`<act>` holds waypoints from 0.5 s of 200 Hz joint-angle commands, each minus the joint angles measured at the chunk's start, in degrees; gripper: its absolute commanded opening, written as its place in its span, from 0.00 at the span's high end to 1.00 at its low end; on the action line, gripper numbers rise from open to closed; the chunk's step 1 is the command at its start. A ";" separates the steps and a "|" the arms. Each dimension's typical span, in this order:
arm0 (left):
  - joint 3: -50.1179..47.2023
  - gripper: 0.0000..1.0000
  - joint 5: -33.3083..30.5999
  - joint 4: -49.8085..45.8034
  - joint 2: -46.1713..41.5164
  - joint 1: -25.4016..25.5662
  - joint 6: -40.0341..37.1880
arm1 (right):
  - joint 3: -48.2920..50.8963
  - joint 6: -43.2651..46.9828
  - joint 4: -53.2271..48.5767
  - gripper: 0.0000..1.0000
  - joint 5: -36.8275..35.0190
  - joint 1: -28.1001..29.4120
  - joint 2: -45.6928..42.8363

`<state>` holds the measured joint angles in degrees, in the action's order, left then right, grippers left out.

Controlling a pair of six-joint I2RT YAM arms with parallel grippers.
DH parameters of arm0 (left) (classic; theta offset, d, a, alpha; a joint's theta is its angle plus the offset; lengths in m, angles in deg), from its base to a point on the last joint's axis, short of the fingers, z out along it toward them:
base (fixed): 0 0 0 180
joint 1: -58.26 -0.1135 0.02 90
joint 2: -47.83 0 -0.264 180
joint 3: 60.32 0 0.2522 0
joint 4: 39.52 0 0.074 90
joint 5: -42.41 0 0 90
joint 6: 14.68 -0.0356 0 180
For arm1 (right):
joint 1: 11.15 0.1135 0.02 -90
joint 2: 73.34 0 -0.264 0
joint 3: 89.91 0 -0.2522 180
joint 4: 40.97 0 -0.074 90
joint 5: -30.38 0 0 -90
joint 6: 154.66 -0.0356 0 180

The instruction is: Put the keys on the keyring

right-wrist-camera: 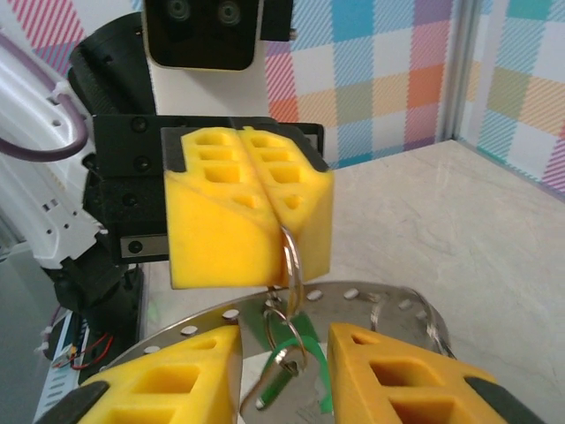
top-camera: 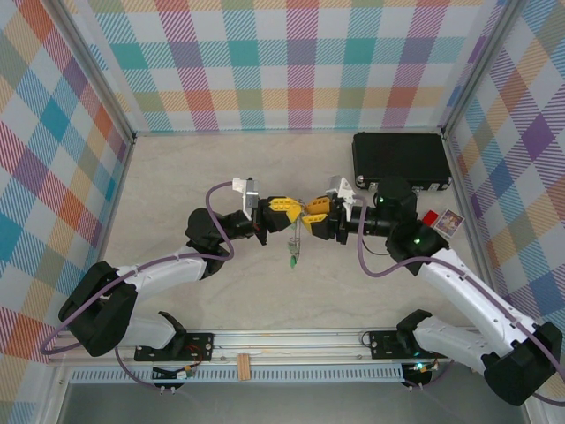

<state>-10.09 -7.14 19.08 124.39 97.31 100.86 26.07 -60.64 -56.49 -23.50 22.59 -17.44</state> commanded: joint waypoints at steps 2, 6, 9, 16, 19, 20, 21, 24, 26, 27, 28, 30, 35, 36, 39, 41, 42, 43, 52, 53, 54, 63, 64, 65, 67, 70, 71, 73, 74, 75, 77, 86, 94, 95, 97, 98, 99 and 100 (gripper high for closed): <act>1.01 1.00 -0.97 4.10 -1.08 0.77 0.27 | 1.25 -3.44 0.42 0.66 -2.91 -0.04 -2.86; 1.06 1.00 -1.05 4.11 -1.08 0.77 0.34 | 1.30 -4.03 0.43 0.66 -3.13 -0.13 -3.17; 1.06 1.00 -1.11 4.11 -1.09 0.77 0.32 | 1.37 -4.30 0.46 0.66 -3.09 -0.20 -3.39; 0.99 1.00 -1.31 4.11 -1.14 0.77 0.37 | 1.68 -5.24 0.93 0.66 -3.07 -0.40 -3.87; 1.02 1.00 -1.34 4.15 -1.11 0.72 0.39 | 1.78 -5.77 1.44 0.66 -3.07 -0.42 -4.01; 0.95 1.00 -1.30 4.17 -1.13 0.75 0.39 | 1.85 -5.94 1.55 0.66 -3.07 -0.47 -4.07; 0.96 1.00 -1.31 4.18 -1.14 0.76 0.39 | 1.93 -6.03 1.70 0.66 -3.07 -0.49 -4.19; 1.04 1.00 -1.41 4.19 -1.10 0.77 0.46 | 2.18 -6.64 2.25 0.66 -3.09 -0.58 -4.36; 1.06 1.00 -1.42 4.19 -1.13 0.77 0.45 | 2.25 -6.97 2.67 0.66 -3.01 -0.64 -4.50; 1.01 1.00 -1.42 4.20 -1.14 0.77 0.51 | 2.30 -7.16 2.67 0.66 -2.92 -0.66 -4.58; 1.04 1.00 -1.42 4.20 -1.14 0.72 0.54 | 2.38 -7.34 2.88 0.66 -2.87 -0.68 -4.66; 1.03 1.00 -1.42 4.20 -1.10 0.76 0.51 | 2.56 -7.70 3.31 0.66 -2.82 -0.71 -4.81; 1.02 1.00 -1.38 4.20 -1.14 0.77 0.59 | 3.01 -8.58 4.47 0.66 -2.70 -0.91 -5.00; 1.04 1.00 -1.36 4.20 -1.10 0.77 0.58 | 3.08 -8.76 4.70 0.66 -2.67 -0.93 -5.05; 0.99 1.00 -1.34 4.20 -1.11 0.77 0.71 | 3.28 -9.28 5.46 0.67 -2.64 -1.02 -5.20; 0.98 1.00 -1.34 4.20 -1.13 0.72 0.78 | 3.43 -9.64 5.91 0.67 -2.59 -1.10 -5.19; 1.02 1.00 -1.29 4.20 -1.09 0.70 0.76 | 3.51 -9.81 6.08 0.67 -2.61 -1.11 -5.28; 1.00 1.00 -1.31 4.20 -1.08 0.73 0.75 | 3.55 -9.90 6.29 0.67 -2.62 -1.12 -5.28; 1.02 1.00 -1.41 4.20 -1.18 0.75 0.87 | 3.77 -11.66 8.36 0.68 -2.01 -1.50 -5.13; 0.99 1.00 -1.42 4.20 -1.20 0.76 0.93 | 3.81 -11.88 8.57 0.68 -1.92 -1.54 -5.11; 0.94 1.00 -1.42 4.20 -1.22 0.76 0.88 | 3.83 -11.99 8.77 0.68 -1.79 -1.60 -5.06; 0.88 1.00 -1.47 4.20 -1.22 0.77 0.95 | 3.90 -13.59 10.73 0.69 -0.79 -1.84 -4.64; 0.88 1.00 -1.49 4.20 -1.27 0.77 0.98 | 3.88 -13.72 10.90 0.69 -0.75 -1.88 -4.60; 0.88 1.00 -1.50 4.20 -1.29 0.72 0.99 | 3.91 -13.96 10.99 0.69 -0.63 -1.90 -4.54; 0.88 1.00 -1.57 4.20 -1.31 0.73 0.96 | 3.89 -14.28 11.30 0.69 -0.44 -1.87 -4.39; 0.84 1.00 -1.68 4.23 -1.32 0.76 0.99 | 3.86 -14.67 12.04 0.69 -0.19 -1.99 -4.16; 0.82 1.00 -1.68 4.21 -1.32 0.76 0.95 | 3.81 -14.83 12.17 0.69 -0.09 -2.04 -4.10; 0.82 1.00 -1.69 4.27 -1.30 0.77 0.95 | 3.82 -15.18 12.62 0.69 0.07 -2.04 -3.97; 0.81 1.00 -1.69 4.27 -1.31 0.77 1.02 | 3.79 -15.26 12.82 0.69 0.17 -2.07 -3.88; 0.80 1.00 -1.69 4.23 -1.31 0.77 1.05 | 3.82 -15.44 13.00 0.69 0.26 -2.04 -3.83; 0.80 1.00 -1.69 4.23 -1.34 0.77 1.02 | 3.82 -15.70 13.31 0.69 0.40 -2.02 -3.75; 0.80 1.00 -1.60 4.21 -1.40 0.77 1.11 | 3.75 -16.73 15.02 0.70 0.86 -2.06 -3.18; 0.70 1.00 -1.60 4.24 -1.54 0.76 1.14 | 3.47 -17.34 15.83 0.70 1.19 -2.05 -2.70; 0.66 1.00 -1.55 4.22 -1.52 0.76 1.07 | 3.44 -17.36 15.87 0.70 1.25 -2.03 -2.62; 0.61 1.00 -1.59 4.22 -1.61 0.77 1.02 | 3.33 -17.43 15.97 0.70 1.35 -2.08 -2.48; 0.62 1.00 -1.64 4.25 -1.60 0.77 1.01 | 3.29 -17.45 15.94 0.70 1.38 -2.09 -2.43; 0.62 1.00 -1.57 4.22 -1.59 0.77 1.05 | 3.22 -17.50 15.97 0.70 1.48 -2.09 -2.31; 0.62 1.00 -1.54 4.21 -1.67 0.72 1.07 | 3.18 -17.52 16.07 0.70 1.58 -2.09 -2.30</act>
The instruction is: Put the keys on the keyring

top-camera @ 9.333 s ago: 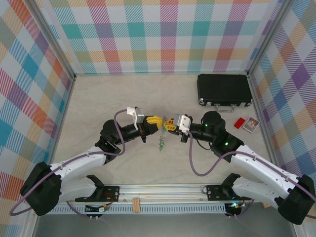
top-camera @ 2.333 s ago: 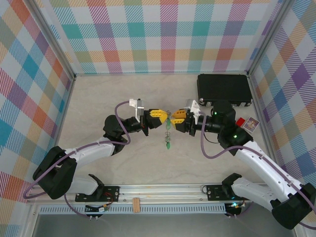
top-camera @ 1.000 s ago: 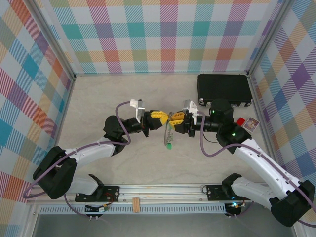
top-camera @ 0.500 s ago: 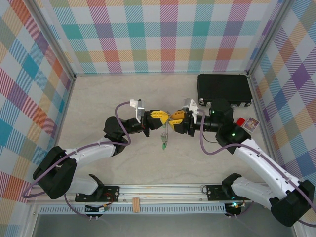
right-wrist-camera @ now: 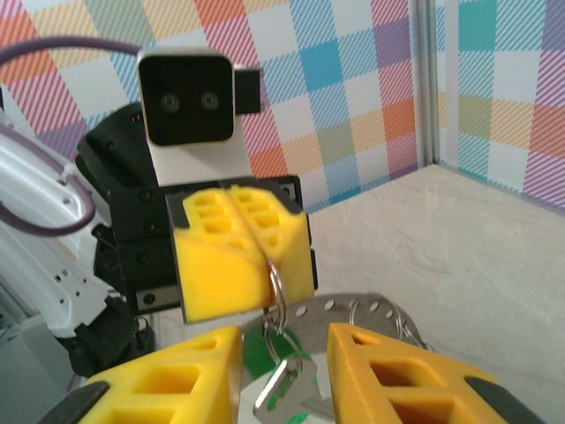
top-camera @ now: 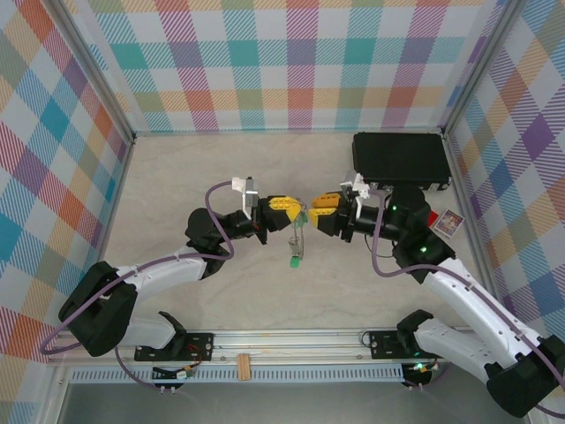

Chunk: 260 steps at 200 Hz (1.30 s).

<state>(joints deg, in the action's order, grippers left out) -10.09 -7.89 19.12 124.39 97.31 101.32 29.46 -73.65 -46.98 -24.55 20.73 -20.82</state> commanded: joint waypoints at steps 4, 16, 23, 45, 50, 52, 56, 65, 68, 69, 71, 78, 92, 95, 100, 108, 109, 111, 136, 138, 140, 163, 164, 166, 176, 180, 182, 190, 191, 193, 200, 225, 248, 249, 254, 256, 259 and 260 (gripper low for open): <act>0.62 1.00 -0.78 4.15 -1.71 0.76 0.60 | -0.31 -4.62 6.78 0.70 2.86 -0.24 1.38; 0.53 1.00 -0.76 4.17 -1.83 0.76 0.62 | -0.80 -4.81 7.03 0.70 3.44 -0.24 2.43; 0.53 1.00 -0.76 4.15 -1.90 0.77 0.59 | -1.06 -4.98 6.93 0.70 3.73 -0.24 2.95; 0.45 1.00 -0.85 4.15 -1.94 0.77 0.47 | -1.16 -4.98 6.91 0.71 4.19 -0.24 4.03; 0.52 1.00 -0.79 4.15 -1.95 0.77 0.46 | -1.08 -4.98 7.10 0.71 4.21 -0.23 4.15; 0.53 1.00 -0.73 4.15 -2.00 0.77 0.46 | -1.06 -5.02 7.15 0.71 4.24 -0.22 4.22; 0.53 1.00 -0.77 4.15 -1.99 0.77 0.53 | -0.91 -5.15 7.41 0.72 4.30 -0.24 4.39; 0.53 1.00 -0.79 4.15 -1.97 0.76 0.54 | -0.77 -5.32 7.79 0.73 4.41 -0.23 4.52; 0.53 1.00 -0.73 4.15 -2.02 0.73 0.50 | -0.71 -5.39 7.88 0.74 4.53 -0.21 4.58; 0.53 1.00 -0.75 4.15 -1.98 0.71 0.48 | -0.69 -5.40 7.89 0.74 4.59 -0.23 4.60; 0.49 1.00 -0.76 4.15 -1.99 0.75 0.48 | -0.72 -5.42 7.92 0.75 4.64 -0.23 4.61; 0.52 1.00 -0.86 4.15 -1.94 0.77 0.53 | -0.72 -5.55 8.03 0.76 4.89 -0.23 4.66; 0.52 1.00 -0.93 4.16 -1.91 0.77 0.54 | -0.55 -5.76 8.46 0.79 5.22 -0.24 4.80; 0.53 1.00 -0.90 4.15 -1.91 0.72 0.52 | -0.51 -5.74 8.50 0.80 5.27 -0.24 4.79; 0.55 1.00 -0.97 4.15 -1.88 0.77 0.47 | -0.58 -5.77 8.46 0.82 5.35 -0.22 4.92; 0.62 1.00 -1.02 4.15 -1.78 0.77 0.49 | -0.46 -5.77 8.25 0.87 5.44 -0.19 4.93; 0.62 1.00 -1.03 4.15 -1.86 0.77 0.52 | -0.44 -5.77 8.20 0.87 5.45 -0.17 4.90; 0.62 1.00 -1.03 4.15 -1.85 0.77 0.54 | -0.42 -5.79 8.24 0.88 5.49 -0.22 4.89; 0.62 1.00 -0.93 4.15 -1.82 0.77 0.49 | -0.24 -5.26 7.55 0.99 5.43 -0.23 4.63; 0.62 1.00 -0.94 4.15 -1.84 0.77 0.46 | -0.17 -5.09 7.44 1.00 5.40 -0.24 4.58; 0.56 1.00 -0.94 4.15 -1.85 0.77 0.50 | -0.20 -5.07 7.25 1.00 5.37 -0.24 4.54; 0.49 1.00 -1.05 4.07 -1.74 0.77 0.41 | -0.39 -3.72 5.52 1.00 4.82 -0.26 4.07; 0.47 1.00 -1.09 4.07 -1.70 0.77 0.39 | -0.40 -3.69 5.43 1.00 4.83 -0.29 4.04; 0.45 1.00 -1.11 4.06 -1.68 0.75 0.33 | -0.41 -3.54 5.35 1.00 4.77 -0.26 3.97; 0.29 0.90 -1.36 4.06 -1.71 0.75 0.24 | -0.95 -2.69 4.03 1.00 4.66 -0.28 3.82; 0.19 0.85 -1.40 3.98 -1.75 0.77 0.09 | -1.14 -2.30 3.36 1.00 4.55 -0.26 3.76; 0.07 0.83 -1.48 3.98 -1.71 0.77 0.06 | -1.30 -2.03 3.09 1.00 4.50 -0.31 3.74; -0.29 0.77 -1.62 3.89 -1.80 0.77 -0.42 | -1.84 -1.00 1.43 1.00 4.27 -0.26 3.66; -0.36 0.77 -1.68 3.84 -1.82 0.77 -0.51 | -1.92 -0.84 1.32 1.00 4.20 -0.25 3.65; -0.46 0.75 -1.72 3.81 -1.88 0.77 -0.71 | -2.09 -0.47 0.89 1.00 4.15 -0.35 3.61; -0.89 0.71 -2.10 3.69 -2.04 0.63 -1.31 | -2.82 0.87 -0.95 1.00 3.98 -0.45 3.65; -2.27 0.68 -2.14 2.62 -3.04 -0.31 -2.33 | -6.65 6.15 -9.59 1.00 3.91 -0.59 4.42; -2.69 0.68 -0.53 -0.42 -4.40 -1.99 -2.54 | -11.50 11.63 -19.01 1.00 4.30 -0.55 6.04; -2.70 0.69 -0.43 -0.60 -4.48 -2.06 -2.58 | -11.76 11.76 -19.44 1.00 4.30 -0.57 6.16; -2.69 0.69 -0.14 -1.43 -4.83 -2.42 -2.86 | -12.86 12.93 -21.61 1.00 4.39 -0.52 6.55; -2.78 0.69 0.05 -1.75 -5.01 -2.53 -2.94 | -13.15 13.54 -22.46 1.00 4.39 -0.55 6.71; -2.80 0.69 0.19 -2.21 -5.16 -2.71 -3.10 | -13.98 14.04 -23.87 1.00 4.39 -0.58 7.00; -2.76 0.70 0.33 -2.37 -5.26 -2.82 -3.21 | -14.23 14.07 -24.33 1.00 4.39 -0.54 7.08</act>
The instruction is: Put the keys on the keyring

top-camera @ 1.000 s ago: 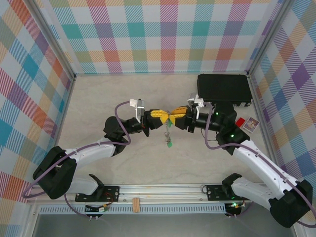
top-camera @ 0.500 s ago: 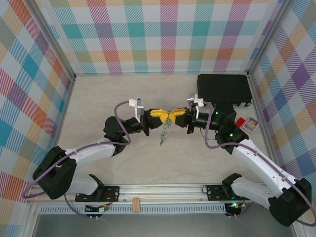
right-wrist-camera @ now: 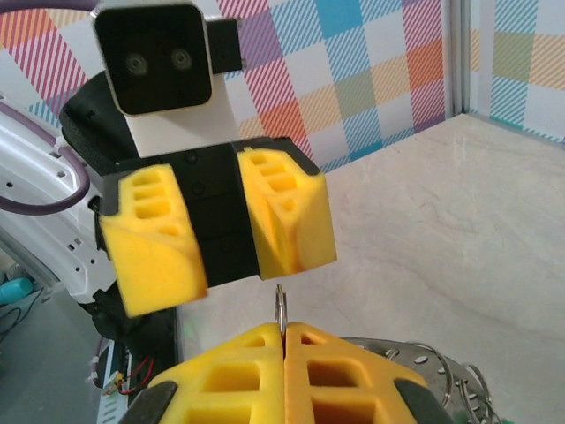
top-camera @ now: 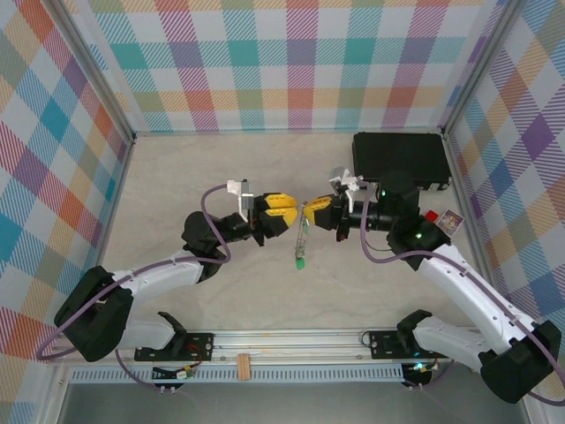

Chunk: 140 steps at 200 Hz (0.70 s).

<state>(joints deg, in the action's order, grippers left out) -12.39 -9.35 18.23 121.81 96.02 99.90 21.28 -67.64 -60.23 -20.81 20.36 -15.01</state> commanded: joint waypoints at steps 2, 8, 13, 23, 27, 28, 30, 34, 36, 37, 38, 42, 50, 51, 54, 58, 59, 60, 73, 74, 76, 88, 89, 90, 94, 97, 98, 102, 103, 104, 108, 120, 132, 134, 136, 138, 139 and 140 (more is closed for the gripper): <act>-0.50 0.70 2.03 -1.81 -2.82 -1.61 -1.98 | -6.52 9.79 -11.70 1.00 0.59 -0.16 1.51; -0.51 0.70 2.62 -2.87 -3.33 -1.98 -2.35 | -7.69 11.58 -14.46 1.00 0.50 -0.19 2.19; -0.47 0.70 3.15 -3.90 -3.70 -2.27 -2.86 | -8.88 12.62 -16.63 1.00 0.33 -0.19 2.66; -0.42 0.70 4.11 -6.05 -4.69 -2.83 -3.97 | -10.65 15.43 -20.51 1.00 0.08 -0.22 3.55; -0.40 0.70 4.48 -7.03 -5.03 -3.01 -4.47 | -11.39 16.46 -22.07 1.00 -0.36 -0.15 3.90; -0.41 0.70 4.56 -7.32 -5.09 -3.02 -4.64 | -11.48 16.80 -22.39 1.00 -0.47 -0.14 3.99; -0.35 0.70 4.76 -7.80 -5.25 -3.10 -4.92 | -11.84 17.31 -23.07 1.00 -0.77 -0.13 4.10; -0.24 0.70 5.21 -9.18 -5.63 -3.19 -5.55 | -12.34 18.05 -24.30 1.00 -1.38 -0.13 4.36; -0.09 0.70 5.49 -9.82 -5.80 -3.28 -5.96 | -12.60 18.44 -24.85 1.00 -1.63 -0.13 4.52; -0.04 0.70 5.64 -10.17 -5.88 -3.33 -6.17 | -12.75 18.67 -25.10 1.00 -1.85 -0.13 4.56; 0.03 0.70 5.81 -10.60 -6.00 -3.36 -6.32 | -12.82 18.87 -25.31 1.00 -1.96 -0.13 4.63; 0.29 0.70 6.28 -12.22 -6.40 -3.40 -7.17 | -13.16 19.70 -26.11 1.00 -2.40 -0.13 4.84; 0.82 0.70 7.01 -15.71 -7.21 -3.50 -9.11 | -13.71 21.38 -27.99 1.00 -3.25 -0.13 5.25; 0.86 0.70 7.06 -16.14 -7.32 -3.54 -9.37 | -13.79 21.63 -28.21 1.00 -3.32 -0.09 5.32; 1.03 0.70 7.17 -17.34 -7.65 -3.55 -10.27 | -13.97 22.18 -28.76 1.00 -3.64 -0.12 5.45; 1.29 0.70 7.36 -19.01 -7.97 -3.53 -11.33 | -14.28 22.91 -29.55 1.00 -4.01 -0.13 5.68; 1.36 0.70 7.41 -19.46 -8.06 -3.55 -11.54 | -14.38 23.19 -29.74 1.00 -4.10 -0.09 5.72; 1.43 0.70 7.44 -19.91 -8.10 -3.56 -11.77 | -14.51 23.41 -29.96 1.00 -4.22 -0.06 5.78; 2.30 0.70 7.70 -24.61 -9.05 -3.54 -14.67 | -15.79 25.76 -32.60 1.00 -5.69 0.11 6.80; 2.39 0.70 7.72 -24.99 -9.08 -3.55 -14.88 | -15.92 25.93 -32.84 1.00 -5.77 0.08 6.89; 2.50 0.70 7.86 -25.66 -9.26 -3.56 -15.32 | -16.18 26.14 -33.18 1.00 -5.94 0.10 7.04; 3.06 0.70 8.25 -28.74 -9.55 -3.52 -17.37 | -17.69 28.54 -35.58 1.00 -6.57 0.29 8.04; 3.12 0.70 8.30 -29.03 -9.55 -3.54 -17.55 | -17.80 28.73 -35.79 1.00 -6.74 0.34 8.13; 3.15 0.70 8.36 -29.31 -9.60 -3.51 -17.72 | -17.98 28.91 -35.97 1.00 -6.86 0.37 8.21; 3.41 0.70 8.42 -30.27 -9.56 -3.48 -18.46 | -18.40 29.39 -36.79 1.00 -7.31 0.59 8.59; 3.55 0.70 8.51 -31.03 -9.55 -3.51 -18.90 | -18.87 29.85 -37.36 1.00 -7.74 0.76 8.83; 3.58 0.70 8.51 -31.32 -9.60 -3.50 -19.15 | -18.96 30.00 -37.47 1.00 -7.90 0.84 8.96; 3.84 0.70 8.52 -32.33 -9.55 -3.49 -19.68 | -19.30 30.35 -38.04 1.00 -8.38 1.13 9.25; 3.95 0.70 8.52 -32.63 -9.55 -3.49 -19.80 | -19.44 30.46 -38.15 1.00 -8.52 1.20 9.30; 4.00 0.70 8.56 -32.91 -9.51 -3.48 -19.95 | -19.55 30.57 -38.21 1.00 -8.59 1.28 9.37; 4.26 0.70 8.69 -33.88 -9.47 -3.49 -20.43 | -19.82 31.00 -38.57 1.00 -8.98 1.57 9.68; 4.99 0.70 9.07 -36.35 -9.08 -3.48 -22.12 | -20.55 32.11 -39.64 1.00 -10.02 2.48 10.64; 5.60 0.70 9.12 -38.35 -8.49 -3.48 -23.60 | -21.02 33.35 -40.76 1.00 -11.48 3.51 11.55; 5.70 0.70 9.09 -38.72 -8.41 -3.48 -23.92 | -21.10 33.49 -41.00 1.00 -11.83 3.70 11.70; 5.83 0.70 9.06 -39.05 -8.34 -3.48 -24.21 | -21.18 33.66 -41.11 1.00 -12.22 3.90 11.89; 5.93 0.70 9.05 -39.35 -8.17 -3.48 -24.47 | -21.29 33.81 -41.31 1.00 -12.60 4.09 12.10; 5.96 0.70 9.00 -39.52 -8.11 -3.48 -24.57 | -21.31 33.95 -41.42 1.00 -12.74 4.18 12.17; 6.02 0.70 9.03 -39.69 -8.09 -3.48 -24.66 | -21.37 34.03 -41.47 1.00 -12.85 4.26 12.26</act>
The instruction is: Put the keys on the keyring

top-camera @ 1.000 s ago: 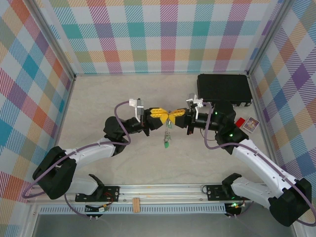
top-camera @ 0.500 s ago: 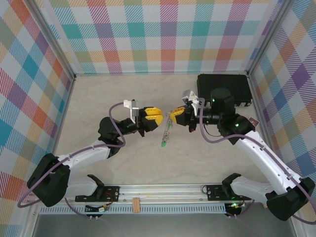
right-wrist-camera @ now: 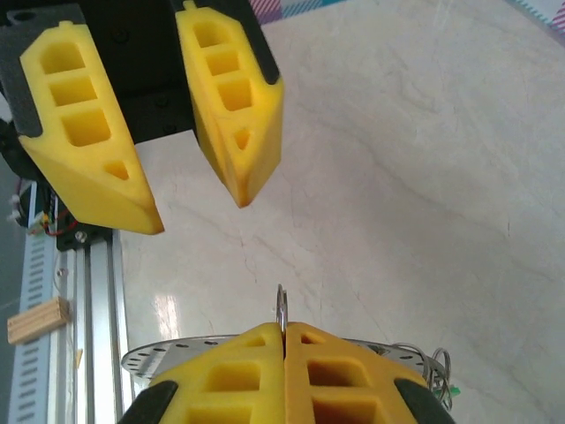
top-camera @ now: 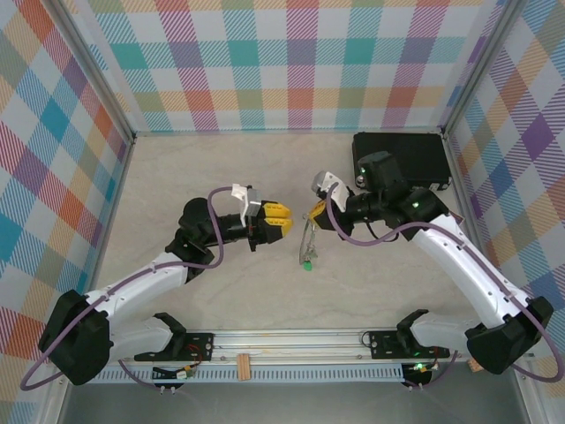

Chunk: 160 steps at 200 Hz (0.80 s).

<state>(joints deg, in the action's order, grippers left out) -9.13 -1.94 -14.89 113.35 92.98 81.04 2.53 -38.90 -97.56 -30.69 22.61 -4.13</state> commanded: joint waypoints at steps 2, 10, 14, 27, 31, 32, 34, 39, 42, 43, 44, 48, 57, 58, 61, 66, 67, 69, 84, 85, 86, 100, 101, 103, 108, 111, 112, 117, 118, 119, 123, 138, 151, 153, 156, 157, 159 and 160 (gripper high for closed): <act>2.87 0.70 1.59 -6.86 0.42 -0.44 -6.00 | -2.65 5.47 -4.33 1.00 -3.26 2.21 1.54; 3.08 0.70 1.55 -7.46 0.85 -0.44 -6.55 | -3.00 5.81 -4.84 1.00 -3.85 2.83 2.19; 3.12 0.70 1.48 -7.65 0.98 -0.49 -6.90 | -3.22 5.88 -5.01 1.00 -4.03 3.12 2.41; 3.60 0.72 1.53 -9.21 1.52 -0.44 -8.53 | -3.67 6.14 -5.50 1.00 -4.32 3.76 3.11; 3.82 0.74 1.49 -10.22 1.64 -0.45 -9.15 | -3.76 6.23 -5.55 1.00 -4.51 3.92 3.27; 3.94 0.74 1.48 -10.46 1.72 -0.45 -9.28 | -3.78 6.27 -5.58 1.00 -4.55 3.98 3.33; 4.13 0.75 1.47 -11.04 1.77 -0.44 -9.59 | -3.80 6.31 -5.51 1.00 -4.66 4.04 3.37; 4.45 0.75 1.52 -12.21 1.92 -0.45 -10.38 | -3.96 6.42 -5.68 1.00 -4.89 4.27 3.52; 4.61 0.75 1.59 -12.81 2.04 -0.44 -10.64 | -4.02 6.51 -5.80 1.00 -4.93 4.29 3.56; 4.68 0.75 1.61 -12.99 2.10 -0.44 -10.73 | -4.05 6.55 -5.74 1.00 -4.93 4.30 3.56; 4.72 0.75 1.63 -13.12 2.17 -0.44 -10.90 | -4.06 6.52 -5.71 1.00 -4.93 4.34 3.65; 4.90 0.75 1.71 -13.68 2.33 -0.44 -11.18 | -4.15 6.61 -5.75 1.00 -5.07 4.45 3.77; 5.10 0.75 2.05 -14.62 2.66 -0.51 -11.67 | -4.46 6.65 -5.85 1.00 -5.04 4.61 3.97; 5.11 0.75 2.11 -14.69 2.72 -0.48 -11.72 | -4.49 6.66 -5.90 1.00 -5.08 4.63 3.99; 5.11 0.75 2.29 -14.88 2.78 -0.47 -11.84 | -4.63 6.72 -6.01 1.00 -5.11 4.67 4.07; 5.11 0.75 2.53 -15.21 3.01 -0.44 -11.93 | -4.83 6.76 -6.21 1.00 -5.09 4.87 4.24; 5.15 0.75 2.56 -15.24 3.07 -0.44 -11.94 | -4.89 6.76 -6.21 1.00 -5.10 4.89 4.30; 5.19 0.75 2.62 -15.27 3.09 -0.44 -12.02 | -5.00 6.87 -6.32 1.00 -5.19 4.91 4.41; 5.24 0.75 2.83 -16.03 3.41 -0.44 -12.47 | -5.45 6.94 -6.74 1.00 -5.39 5.39 4.87; 5.22 0.75 2.85 -16.05 3.40 -0.44 -12.57 | -5.47 6.98 -6.74 1.00 -5.38 5.42 4.92; 5.21 0.75 2.86 -16.10 3.48 -0.44 -12.61 | -5.47 6.96 -6.74 1.00 -5.42 5.43 4.99; 5.51 0.75 3.52 -17.30 3.72 -0.44 -13.05 | -5.48 6.95 -6.74 1.00 -5.44 5.70 5.09; 5.53 0.75 3.54 -17.38 3.69 -0.44 -13.12 | -5.48 6.94 -6.74 1.00 -5.45 5.74 5.07; 5.54 0.75 3.63 -17.50 3.73 -0.44 -13.17 | -5.43 6.94 -6.76 1.00 -5.46 5.78 5.08; 5.62 0.75 3.87 -17.79 3.89 -0.40 -13.28 | -5.39 6.94 -6.58 1.00 -5.48 5.84 4.98; 5.68 0.75 4.01 -17.90 3.85 -0.37 -13.29 | -5.31 7.04 -6.55 1.00 -5.39 5.79 4.89; 5.66 0.75 4.06 -17.95 3.88 -0.36 -13.28 | -5.35 7.03 -6.56 1.00 -5.38 5.83 4.89; 5.65 0.74 4.25 -17.93 4.03 -0.35 -13.27 | -5.15 7.04 -6.44 1.00 -5.21 5.75 4.81; 5.73 0.74 4.31 -17.92 4.06 -0.35 -13.27 | -5.18 7.03 -6.41 1.00 -5.16 5.77 4.76; 5.73 0.74 4.29 -17.87 4.03 -0.35 -13.27 | -5.16 7.03 -6.31 1.00 -5.14 5.83 4.73; 5.72 0.73 4.29 -17.75 4.17 -0.35 -13.15 | -5.07 6.98 -6.30 1.00 -5.06 5.88 4.69; 5.65 0.73 4.26 -16.74 4.47 -0.27 -12.76 | -5.02 6.84 -6.30 1.00 -4.59 6.01 4.63; 5.89 0.73 4.38 -16.59 4.78 -0.09 -12.58 | -4.91 6.73 -6.28 1.00 -4.41 6.21 4.58; 5.85 0.73 4.50 -16.51 4.90 -0.03 -12.53 | -4.87 6.69 -6.23 1.00 -4.34 6.27 4.54; 5.96 0.73 4.55 -16.42 5.02 0.05 -12.45 | -4.80 6.61 -6.22 1.00 -4.37 6.20 4.56; 5.93 0.73 4.59 -16.42 5.08 0.11 -12.42 | -4.79 6.60 -6.22 1.00 -4.39 6.30 4.54; 5.97 0.73 4.66 -16.35 5.09 0.16 -12.45 | -4.78 6.59 -6.21 1.00 -4.36 6.32 4.53; 5.98 0.73 4.69 -16.30 5.12 0.21 -12.46 | -4.78 6.59 -6.17 1.00 -4.34 6.32 4.53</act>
<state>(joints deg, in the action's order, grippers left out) -5.15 0.86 -32.20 117.79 92.98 69.45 -0.95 -33.52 -103.81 -36.66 28.32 0.79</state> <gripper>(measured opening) 0.266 0.047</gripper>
